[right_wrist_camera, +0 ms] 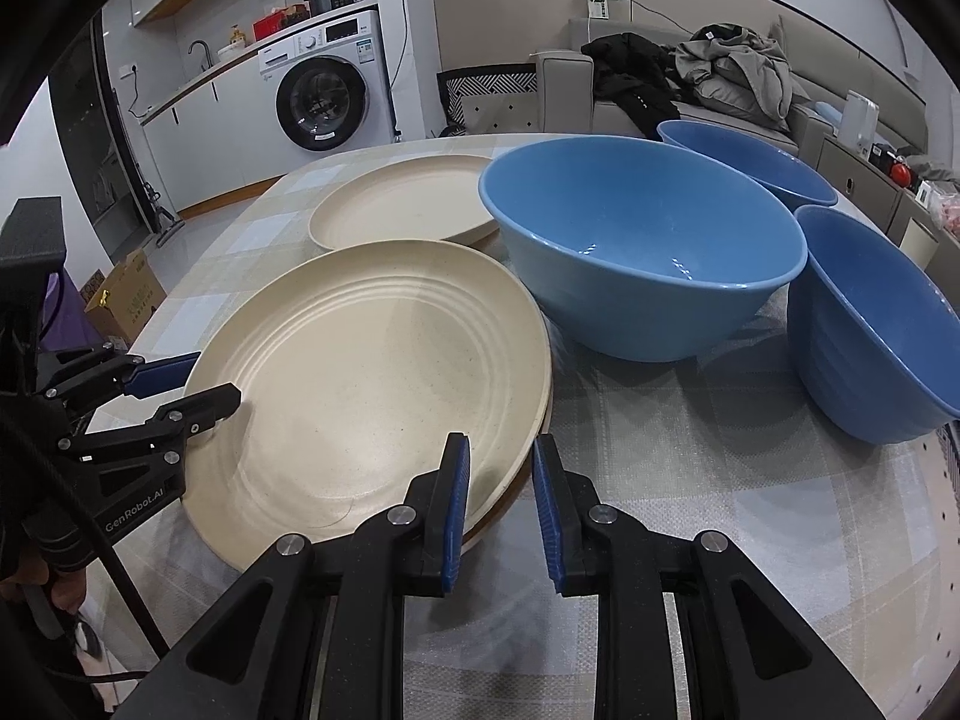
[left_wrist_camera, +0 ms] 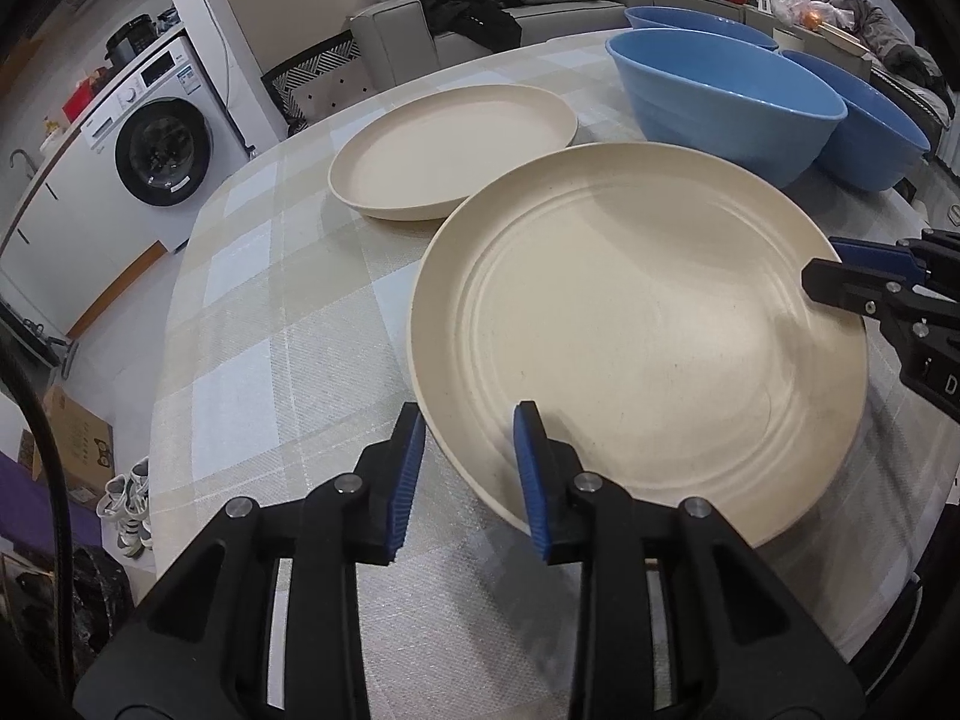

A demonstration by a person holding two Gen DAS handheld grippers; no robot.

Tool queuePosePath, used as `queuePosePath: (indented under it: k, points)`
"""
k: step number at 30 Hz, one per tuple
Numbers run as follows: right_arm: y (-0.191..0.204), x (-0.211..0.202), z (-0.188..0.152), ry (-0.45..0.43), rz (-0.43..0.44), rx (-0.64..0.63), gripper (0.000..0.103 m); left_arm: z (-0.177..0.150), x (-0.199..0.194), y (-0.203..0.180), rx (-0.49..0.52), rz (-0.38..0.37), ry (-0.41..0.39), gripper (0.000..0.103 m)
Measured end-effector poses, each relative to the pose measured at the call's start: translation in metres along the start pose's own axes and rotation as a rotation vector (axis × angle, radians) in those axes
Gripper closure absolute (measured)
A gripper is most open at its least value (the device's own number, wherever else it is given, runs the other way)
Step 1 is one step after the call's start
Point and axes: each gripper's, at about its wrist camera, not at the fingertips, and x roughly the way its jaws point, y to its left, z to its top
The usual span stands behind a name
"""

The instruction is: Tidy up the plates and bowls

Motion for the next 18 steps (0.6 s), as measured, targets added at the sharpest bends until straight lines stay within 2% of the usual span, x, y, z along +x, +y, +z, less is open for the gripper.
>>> queuePosePath:
  k: [6, 8, 11, 12, 13, 16, 18]
  points:
    - [-0.0001, 0.0026, -0.0032, 0.003, -0.022, -0.011, 0.08, -0.0004, 0.0045, -0.0011, 0.011, -0.007, 0.009, 0.074]
    - [0.001, 0.0022, -0.0039, 0.0, -0.023, -0.011, 0.08, -0.001, 0.0048, -0.0005, 0.01, -0.022, 0.012, 0.07]
    - [0.0017, 0.0024, -0.0041, -0.001, -0.017, -0.01, 0.079, -0.0004, 0.0064, 0.0018, 0.002, -0.066, 0.019, 0.058]
    - [0.0021, 0.0026, -0.0043, 0.0, -0.008, -0.005, 0.077, 0.0001, 0.0072, 0.003, -0.006, -0.079, 0.025, 0.049]
    - [-0.0003, 0.0021, -0.0046, 0.003, 0.016, 0.008, 0.072, 0.0003, 0.0073, 0.0032, -0.013, -0.081, 0.03, 0.04]
    - [-0.0076, 0.0, -0.0034, -0.002, 0.096, 0.056, 0.061, 0.0013, 0.0021, 0.0033, -0.021, -0.044, 0.01, 0.025]
    - [-0.0068, -0.0043, -0.0018, -0.02, 0.083, 0.046, 0.055, 0.0023, -0.0011, 0.0059, -0.03, -0.037, 0.001, 0.025]
